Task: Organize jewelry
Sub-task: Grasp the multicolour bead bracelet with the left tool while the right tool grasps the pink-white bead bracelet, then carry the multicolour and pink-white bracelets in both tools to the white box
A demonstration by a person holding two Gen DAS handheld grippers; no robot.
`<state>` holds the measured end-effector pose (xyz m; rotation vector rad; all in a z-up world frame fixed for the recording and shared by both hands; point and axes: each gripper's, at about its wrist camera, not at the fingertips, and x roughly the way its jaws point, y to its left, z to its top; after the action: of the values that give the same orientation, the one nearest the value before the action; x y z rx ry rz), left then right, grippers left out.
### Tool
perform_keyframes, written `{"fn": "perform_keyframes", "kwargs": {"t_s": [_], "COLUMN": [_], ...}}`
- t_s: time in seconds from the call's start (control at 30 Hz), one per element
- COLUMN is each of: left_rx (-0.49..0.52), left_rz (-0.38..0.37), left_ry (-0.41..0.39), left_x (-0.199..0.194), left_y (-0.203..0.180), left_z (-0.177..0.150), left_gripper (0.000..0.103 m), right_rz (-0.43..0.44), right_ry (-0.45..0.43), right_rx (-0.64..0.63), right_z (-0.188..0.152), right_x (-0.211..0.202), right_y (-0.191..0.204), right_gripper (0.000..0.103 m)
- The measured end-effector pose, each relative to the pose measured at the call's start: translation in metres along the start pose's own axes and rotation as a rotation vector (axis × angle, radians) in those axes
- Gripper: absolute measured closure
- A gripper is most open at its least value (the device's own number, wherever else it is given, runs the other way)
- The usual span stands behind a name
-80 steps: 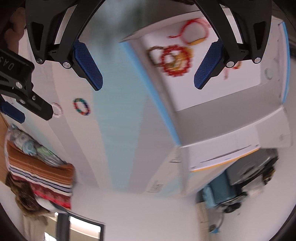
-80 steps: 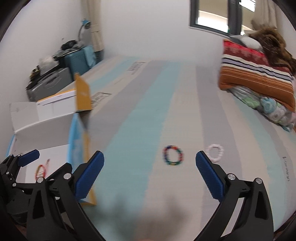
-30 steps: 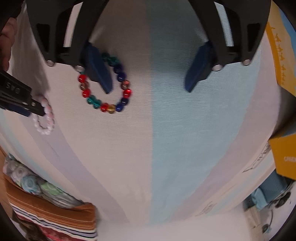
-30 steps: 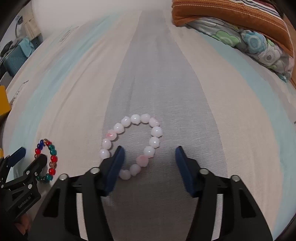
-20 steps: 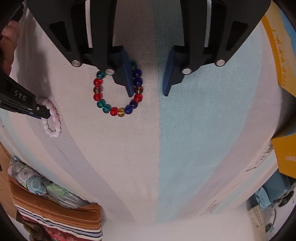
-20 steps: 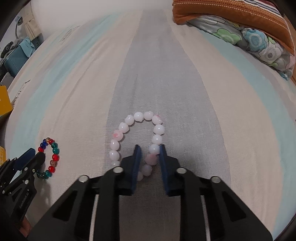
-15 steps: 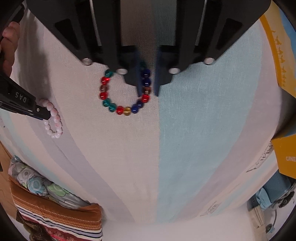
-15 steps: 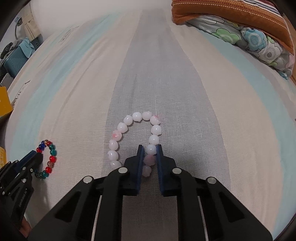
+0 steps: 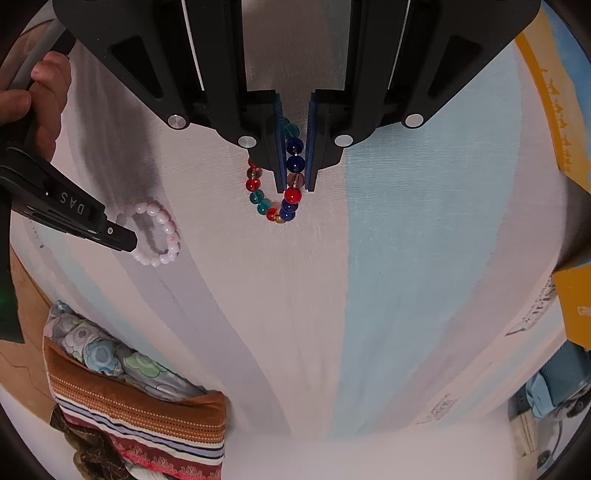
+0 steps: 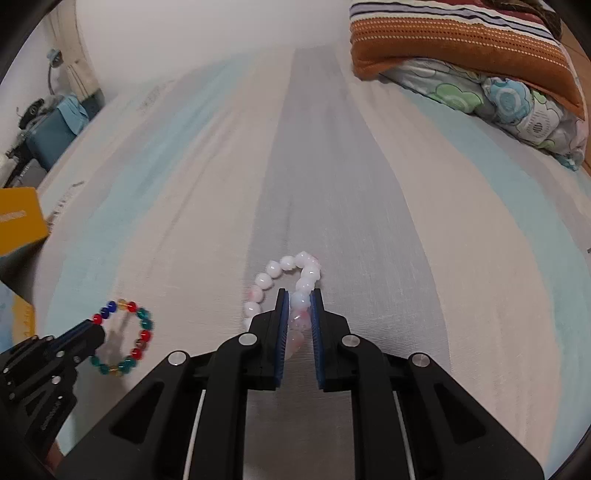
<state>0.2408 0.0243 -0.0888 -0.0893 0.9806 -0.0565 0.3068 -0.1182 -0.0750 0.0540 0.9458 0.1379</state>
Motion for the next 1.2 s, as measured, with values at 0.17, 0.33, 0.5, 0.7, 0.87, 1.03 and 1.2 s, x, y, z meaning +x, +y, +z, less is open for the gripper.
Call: {"fn": "perform_keyframes", "kwargs": {"t_s": [0.17, 0.33, 0.5, 0.7, 0.87, 1.03, 1.2], "left_rx": [-0.011, -0.009, 0.0, 0.006, 0.011, 0.005, -0.003], "left_rz": [-0.027, -0.009, 0.004, 0.006, 0.016, 0.025, 0.033], "left_ry": [0.015, -0.002, -0.022, -0.047, -0.059, -0.069, -0.077], "left_x": [-0.011, -0.029, -0.051, -0.076, -0.095, -0.112, -0.126], "left_y": [0.0, 0.001, 0.0, 0.0, 0.001, 0.005, 0.009], "left_z": [0.005, 0.007, 0.011, 0.008, 0.005, -0.003, -0.011], "left_gripper": [0.094, 0.094, 0.094, 0.094, 0.094, 0.094, 0.094], "right_rz": [0.01, 0.015, 0.019, 0.023, 0.031, 0.029, 0.034], "right_ry": [-0.032, -0.045, -0.016, -0.04, -0.047, -0.056, -0.06], "right_rx": [-0.017, -0.017, 0.029, 0.008, -0.01, -0.025, -0.039], "right_z": [0.0, 0.0, -0.001, -0.005, -0.009, -0.015, -0.019], "right_x": [-0.018, -0.033, -0.045, -0.071, -0.088, -0.106, -0.118], "right_y": [0.005, 0.009, 0.007, 0.014, 0.019, 0.027, 0.037], "right_gripper": [0.092, 0.092, 0.092, 0.092, 0.092, 0.092, 0.092]}}
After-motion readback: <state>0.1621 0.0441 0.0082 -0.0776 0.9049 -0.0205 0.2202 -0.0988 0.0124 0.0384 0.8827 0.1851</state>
